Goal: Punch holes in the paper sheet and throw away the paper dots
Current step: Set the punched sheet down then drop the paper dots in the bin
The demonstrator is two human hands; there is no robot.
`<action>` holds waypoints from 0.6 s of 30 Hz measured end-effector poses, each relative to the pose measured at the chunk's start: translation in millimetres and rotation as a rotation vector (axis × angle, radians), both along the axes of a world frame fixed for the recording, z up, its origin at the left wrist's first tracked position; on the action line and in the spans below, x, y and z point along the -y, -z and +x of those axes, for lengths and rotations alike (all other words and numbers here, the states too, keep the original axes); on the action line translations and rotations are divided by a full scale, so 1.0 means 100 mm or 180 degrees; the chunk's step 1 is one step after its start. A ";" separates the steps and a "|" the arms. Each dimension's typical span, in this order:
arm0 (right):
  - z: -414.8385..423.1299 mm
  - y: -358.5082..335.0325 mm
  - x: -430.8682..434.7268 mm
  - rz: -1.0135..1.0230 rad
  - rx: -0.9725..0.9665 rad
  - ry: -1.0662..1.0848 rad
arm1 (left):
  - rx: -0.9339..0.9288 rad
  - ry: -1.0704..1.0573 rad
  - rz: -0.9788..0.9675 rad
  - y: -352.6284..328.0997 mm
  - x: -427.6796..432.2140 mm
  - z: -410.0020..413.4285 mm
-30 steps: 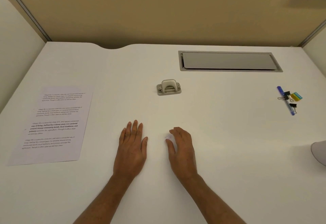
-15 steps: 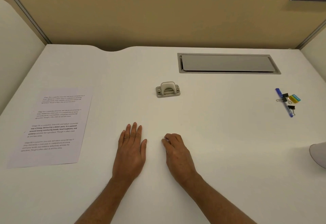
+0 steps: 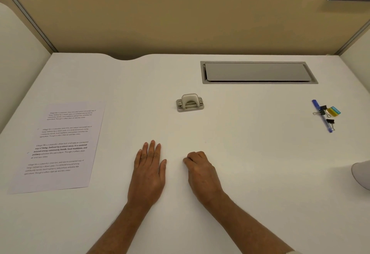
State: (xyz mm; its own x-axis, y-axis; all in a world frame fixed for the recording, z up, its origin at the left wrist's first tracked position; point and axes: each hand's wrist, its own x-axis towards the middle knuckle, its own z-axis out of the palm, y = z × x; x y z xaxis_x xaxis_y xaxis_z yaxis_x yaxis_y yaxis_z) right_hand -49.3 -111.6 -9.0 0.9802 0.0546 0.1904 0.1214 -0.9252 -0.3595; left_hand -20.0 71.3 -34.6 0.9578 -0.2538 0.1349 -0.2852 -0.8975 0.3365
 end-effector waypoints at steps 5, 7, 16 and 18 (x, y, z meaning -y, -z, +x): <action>0.04 0.01 -0.02 -0.0034 -0.0060 0.0105 | 0.0014 0.0012 0.0025 0.00 0.00 0.00; 0.05 0.01 -0.02 -0.0059 -0.0071 0.0114 | 0.0007 0.0001 0.0030 0.00 0.00 0.00; 0.04 -0.01 0.09 0.0425 0.0088 0.0113 | 0.0034 0.0010 0.0024 -0.01 0.00 0.00; 0.01 -0.13 0.09 0.1470 -0.0089 0.0751 | 0.0061 0.0015 0.0011 -0.01 0.00 0.00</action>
